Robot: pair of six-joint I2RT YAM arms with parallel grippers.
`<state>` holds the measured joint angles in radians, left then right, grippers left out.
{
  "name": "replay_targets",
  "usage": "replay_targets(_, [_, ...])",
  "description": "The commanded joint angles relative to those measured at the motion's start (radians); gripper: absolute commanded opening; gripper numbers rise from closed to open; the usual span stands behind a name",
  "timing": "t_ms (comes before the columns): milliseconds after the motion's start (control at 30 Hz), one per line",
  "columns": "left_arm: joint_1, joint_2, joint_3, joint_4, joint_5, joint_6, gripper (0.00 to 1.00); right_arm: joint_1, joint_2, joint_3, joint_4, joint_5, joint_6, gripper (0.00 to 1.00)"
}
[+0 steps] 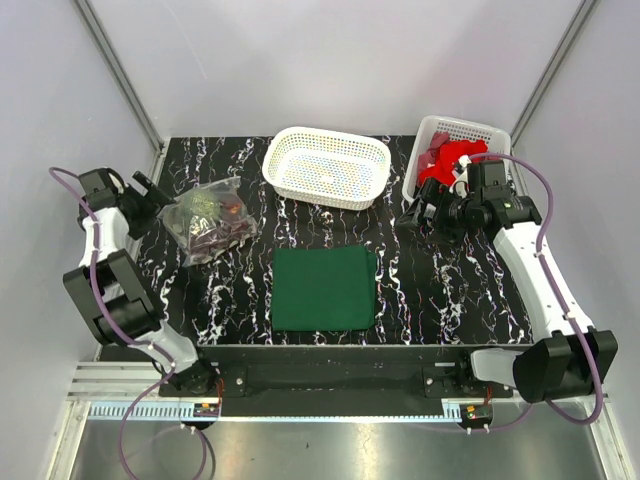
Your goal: Open the zip-top bag and remove the fake food
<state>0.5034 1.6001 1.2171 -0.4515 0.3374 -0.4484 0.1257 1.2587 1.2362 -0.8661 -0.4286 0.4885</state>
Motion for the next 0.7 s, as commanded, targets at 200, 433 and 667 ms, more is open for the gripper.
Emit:
replay_targets(200, [0.055, 0.182, 0.078, 0.125, 0.112, -0.030, 0.99, 0.006, 0.064, 0.078, 0.030, -0.136, -0.070, 1.00])
replay_targets(433, [0.060, 0.287, 0.099, 0.318, 0.253, -0.148, 0.96, 0.006, 0.119, 0.108, 0.032, -0.160, -0.085, 1.00])
replay_targets(667, [0.023, 0.357, 0.154, 0.370, 0.333, -0.170, 0.31, 0.006, 0.137, 0.109, 0.029, -0.160, -0.108, 1.00])
